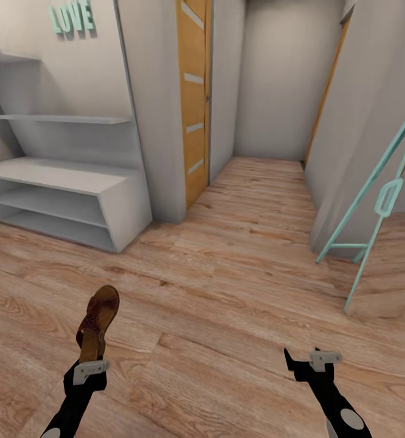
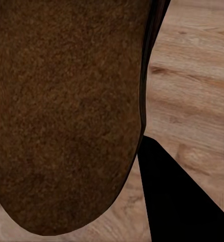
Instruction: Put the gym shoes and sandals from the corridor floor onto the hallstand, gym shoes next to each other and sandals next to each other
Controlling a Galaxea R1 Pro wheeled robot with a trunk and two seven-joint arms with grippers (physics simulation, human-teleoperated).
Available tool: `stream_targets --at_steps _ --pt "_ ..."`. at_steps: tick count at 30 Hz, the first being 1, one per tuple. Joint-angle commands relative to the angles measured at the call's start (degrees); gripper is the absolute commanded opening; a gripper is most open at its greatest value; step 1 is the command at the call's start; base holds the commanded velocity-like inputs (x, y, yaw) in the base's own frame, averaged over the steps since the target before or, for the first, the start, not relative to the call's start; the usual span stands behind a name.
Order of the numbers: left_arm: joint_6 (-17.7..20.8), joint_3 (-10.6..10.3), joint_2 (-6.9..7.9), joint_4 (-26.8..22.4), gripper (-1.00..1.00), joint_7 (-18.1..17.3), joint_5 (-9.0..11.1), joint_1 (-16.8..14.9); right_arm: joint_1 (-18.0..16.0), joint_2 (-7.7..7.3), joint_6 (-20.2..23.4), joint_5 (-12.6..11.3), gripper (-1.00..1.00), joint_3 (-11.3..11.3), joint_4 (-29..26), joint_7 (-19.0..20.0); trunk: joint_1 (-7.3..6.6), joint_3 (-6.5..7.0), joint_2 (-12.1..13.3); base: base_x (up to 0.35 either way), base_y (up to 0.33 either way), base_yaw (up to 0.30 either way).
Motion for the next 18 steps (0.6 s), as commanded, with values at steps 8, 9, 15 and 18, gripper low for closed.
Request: stream_targets --at_steps 8,9,15,18 --pt "-0.2 0.2 -0.04 0.9 -1.00 -0.3 -0.4 0.0 0.0 0.04 -0.2 -0.1 1.00 -0.2 0.3 0.4 -1.77 2.03 3.2 0.000 0.000 0.000" --pt "-0.2 0.2 -0.04 0.9 -1.00 -0.3 -0.4 0.0 0.0 0.04 -0.2 -0.1 1.00 -0.2 0.4 0.4 -1.99 2.23 3.6 0.000 0.000 0.000" --pt "-0.2 0.2 -0.04 1.0 -1.00 -0.2 -0.4 0.0 0.0 0.50 -0.2 -0.1 1.00 -0.2 0.4 0.3 -2.87 2.96 5.2 0.000 0.000 0.096" --pt "-0.2 0.2 -0.17 1.0 -1.00 -0.2 -0.5 0.0 0.0 1.60 -0.3 0.0 1.00 -0.2 0.4 0.2 -2.87 2.96 5.2 0.000 0.000 0.273"
